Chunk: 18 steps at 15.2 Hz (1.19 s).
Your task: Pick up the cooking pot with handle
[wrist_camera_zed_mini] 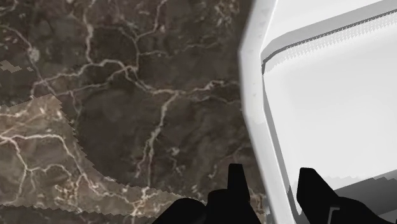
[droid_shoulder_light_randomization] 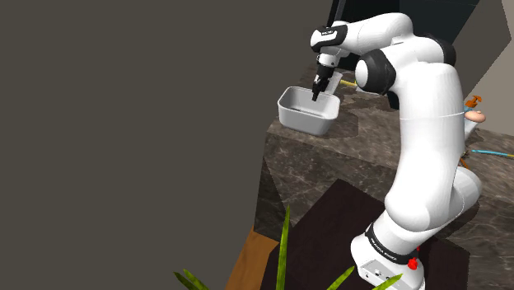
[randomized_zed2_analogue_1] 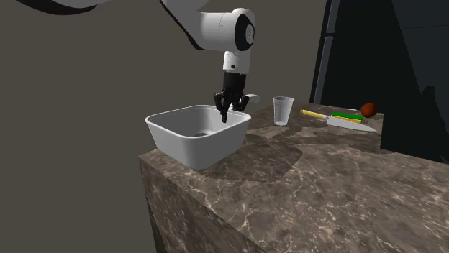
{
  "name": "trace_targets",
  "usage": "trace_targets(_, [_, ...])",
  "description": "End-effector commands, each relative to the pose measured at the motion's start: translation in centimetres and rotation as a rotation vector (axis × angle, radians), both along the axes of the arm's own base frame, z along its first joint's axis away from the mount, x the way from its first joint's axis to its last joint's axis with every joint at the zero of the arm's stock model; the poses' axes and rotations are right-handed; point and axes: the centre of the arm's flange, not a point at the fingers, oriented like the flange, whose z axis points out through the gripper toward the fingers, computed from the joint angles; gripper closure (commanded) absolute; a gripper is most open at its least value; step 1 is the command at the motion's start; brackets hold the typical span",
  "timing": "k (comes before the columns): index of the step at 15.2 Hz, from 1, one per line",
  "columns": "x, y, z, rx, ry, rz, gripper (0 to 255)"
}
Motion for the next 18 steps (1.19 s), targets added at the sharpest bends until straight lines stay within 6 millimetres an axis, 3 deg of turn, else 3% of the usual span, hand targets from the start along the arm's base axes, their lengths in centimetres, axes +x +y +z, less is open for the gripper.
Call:
trace_targets(1, [0.0,0.0,0.0,0.0,0.0,0.0,255])
trace_targets(6, [0.1,0.0,-0.1,0.0,0.0,0.0,255])
trace_targets(18, [0.1,0.0,6.3,0.0,0.0,0.0,255])
